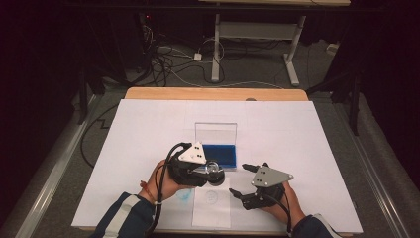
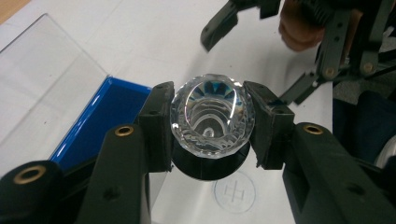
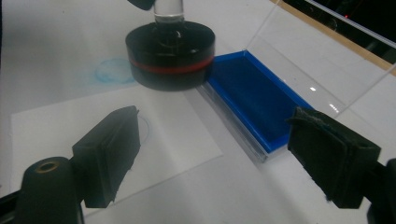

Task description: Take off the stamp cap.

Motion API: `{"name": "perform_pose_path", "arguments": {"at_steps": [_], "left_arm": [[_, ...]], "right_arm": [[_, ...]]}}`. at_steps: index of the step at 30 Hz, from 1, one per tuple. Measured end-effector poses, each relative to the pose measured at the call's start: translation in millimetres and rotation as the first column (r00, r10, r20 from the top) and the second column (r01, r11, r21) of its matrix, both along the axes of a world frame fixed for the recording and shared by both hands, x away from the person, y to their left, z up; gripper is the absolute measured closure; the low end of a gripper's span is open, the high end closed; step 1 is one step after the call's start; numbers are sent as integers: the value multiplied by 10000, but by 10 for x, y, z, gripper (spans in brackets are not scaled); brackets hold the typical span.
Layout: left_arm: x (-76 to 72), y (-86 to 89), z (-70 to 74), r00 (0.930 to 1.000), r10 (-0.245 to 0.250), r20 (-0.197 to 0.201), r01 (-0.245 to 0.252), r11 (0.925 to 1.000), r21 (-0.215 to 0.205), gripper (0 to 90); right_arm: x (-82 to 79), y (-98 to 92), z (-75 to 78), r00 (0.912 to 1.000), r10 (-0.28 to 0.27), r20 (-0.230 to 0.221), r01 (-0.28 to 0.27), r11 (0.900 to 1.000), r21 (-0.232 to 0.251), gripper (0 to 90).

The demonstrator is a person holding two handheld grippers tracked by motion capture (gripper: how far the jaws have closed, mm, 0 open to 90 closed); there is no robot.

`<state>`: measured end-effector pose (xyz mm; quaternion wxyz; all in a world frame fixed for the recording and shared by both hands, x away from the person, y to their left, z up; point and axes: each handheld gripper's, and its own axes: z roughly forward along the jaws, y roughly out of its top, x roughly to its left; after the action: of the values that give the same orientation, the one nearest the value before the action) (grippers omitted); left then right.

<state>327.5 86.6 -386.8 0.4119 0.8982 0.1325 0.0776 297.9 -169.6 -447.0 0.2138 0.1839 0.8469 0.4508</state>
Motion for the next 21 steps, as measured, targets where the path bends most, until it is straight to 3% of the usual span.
{"name": "perform_pose_path", "arguments": {"at_steps": [8,21], "left_arm": [[-16,-76,10,9997,-258,27,258,9996,71,545],[-34,-104,17,9988,-481,-17,480,9986,-226,545]], "right_arm": [[6,127,-19,9994,314,-112,-315,9995,-70,170],[88,352,-135,9975,579,-409,-583,9983,-91,214]]}}
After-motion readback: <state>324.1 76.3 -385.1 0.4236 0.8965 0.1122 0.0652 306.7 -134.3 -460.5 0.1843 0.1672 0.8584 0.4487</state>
